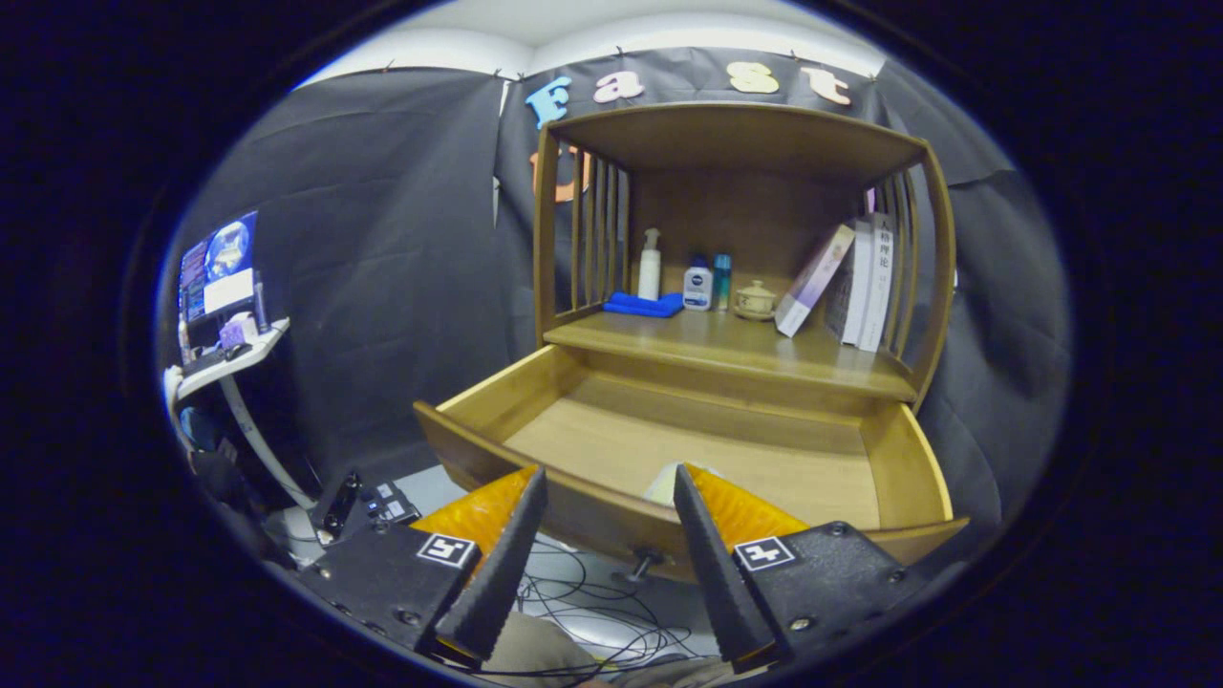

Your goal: Pull open the drawer, take out the items inside it, and place them on the countertop above the cabinet.

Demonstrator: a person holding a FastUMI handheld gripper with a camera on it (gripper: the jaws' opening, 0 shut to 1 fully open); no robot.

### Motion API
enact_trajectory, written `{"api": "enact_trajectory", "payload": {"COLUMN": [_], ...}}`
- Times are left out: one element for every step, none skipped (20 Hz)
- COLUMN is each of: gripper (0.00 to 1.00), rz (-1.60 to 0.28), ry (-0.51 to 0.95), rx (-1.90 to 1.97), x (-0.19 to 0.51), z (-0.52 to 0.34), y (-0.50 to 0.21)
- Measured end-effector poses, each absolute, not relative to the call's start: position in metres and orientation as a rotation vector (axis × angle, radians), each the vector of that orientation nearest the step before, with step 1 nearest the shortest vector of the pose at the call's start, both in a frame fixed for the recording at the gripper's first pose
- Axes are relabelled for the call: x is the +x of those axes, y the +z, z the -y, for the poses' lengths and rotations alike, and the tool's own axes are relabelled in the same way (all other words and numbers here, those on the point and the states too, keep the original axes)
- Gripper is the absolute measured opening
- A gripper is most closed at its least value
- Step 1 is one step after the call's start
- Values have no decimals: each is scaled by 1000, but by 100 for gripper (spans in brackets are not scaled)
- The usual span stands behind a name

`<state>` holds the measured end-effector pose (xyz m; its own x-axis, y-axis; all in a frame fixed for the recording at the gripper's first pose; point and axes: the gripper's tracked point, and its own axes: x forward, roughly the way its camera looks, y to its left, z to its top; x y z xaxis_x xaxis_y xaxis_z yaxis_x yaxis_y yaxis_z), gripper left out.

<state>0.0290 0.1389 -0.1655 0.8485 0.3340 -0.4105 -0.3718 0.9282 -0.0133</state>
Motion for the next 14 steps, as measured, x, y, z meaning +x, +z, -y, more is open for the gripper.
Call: {"api": "enact_trajectory", "payload": {"gripper": [85,85,85,85,85,85,85,84,84,83,81,80,79,79], "rz": [-438,-459,-487,-509,-533,-557,-576,-601,-629,-652,-681,-704,-737,-771], "ry": [365,361,353,346,342,337,344,349,351,354,359,366,355,348], "rx": [-84,-77,-80,-84,-88,-83,-70,-59,-55,-61,-78,-89,-92,-90], "x": [36,44,54,61,68,75,81,86,90,96,101,104,109,110], "z": [-136,-134,-131,-128,-126,-125,-127,-130,-131,-131,-132,-134,-135,-133], "y": [-163,-162,-163,-163,-163,-164,-164,-167,-170,-172,-176,-180,-187,-196]}}
